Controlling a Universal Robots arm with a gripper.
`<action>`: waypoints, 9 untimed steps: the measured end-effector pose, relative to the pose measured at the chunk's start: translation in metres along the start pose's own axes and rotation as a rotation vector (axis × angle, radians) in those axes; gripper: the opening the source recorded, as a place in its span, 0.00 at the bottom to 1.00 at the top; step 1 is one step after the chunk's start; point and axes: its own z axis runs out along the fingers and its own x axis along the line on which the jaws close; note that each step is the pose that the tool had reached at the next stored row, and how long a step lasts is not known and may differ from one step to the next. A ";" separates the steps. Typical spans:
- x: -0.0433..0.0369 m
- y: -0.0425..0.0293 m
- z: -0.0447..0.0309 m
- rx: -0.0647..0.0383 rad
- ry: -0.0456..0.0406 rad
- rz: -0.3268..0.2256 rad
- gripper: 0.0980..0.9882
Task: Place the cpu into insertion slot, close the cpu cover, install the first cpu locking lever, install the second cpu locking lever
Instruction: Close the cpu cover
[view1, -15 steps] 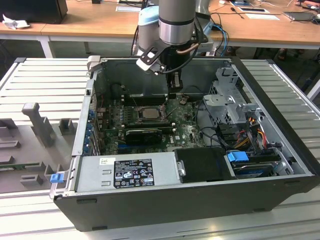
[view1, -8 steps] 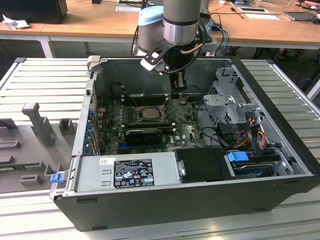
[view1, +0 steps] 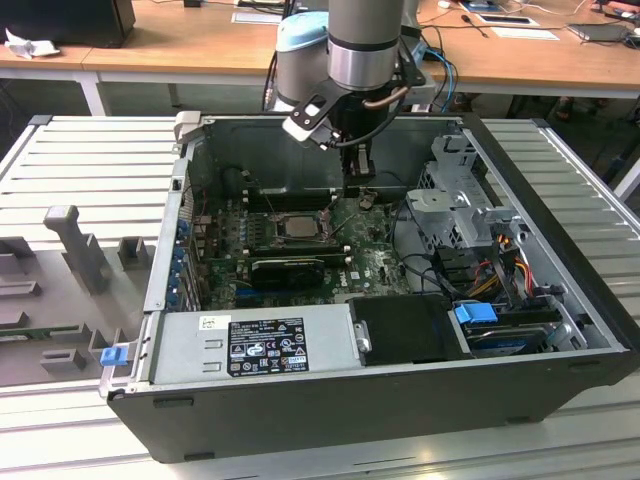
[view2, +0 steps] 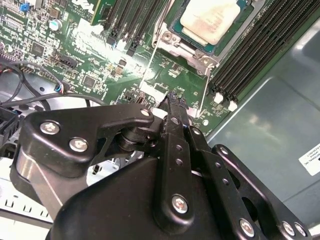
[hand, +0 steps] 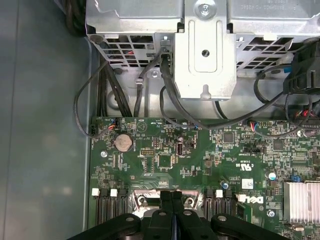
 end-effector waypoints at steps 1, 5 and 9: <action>0.0000 0.0006 0.0000 0.000 0.0000 0.000 0.01; 0.0000 0.0018 0.0001 0.000 0.0000 0.000 0.01; -0.0001 0.0048 0.0004 0.000 -0.0006 0.000 0.01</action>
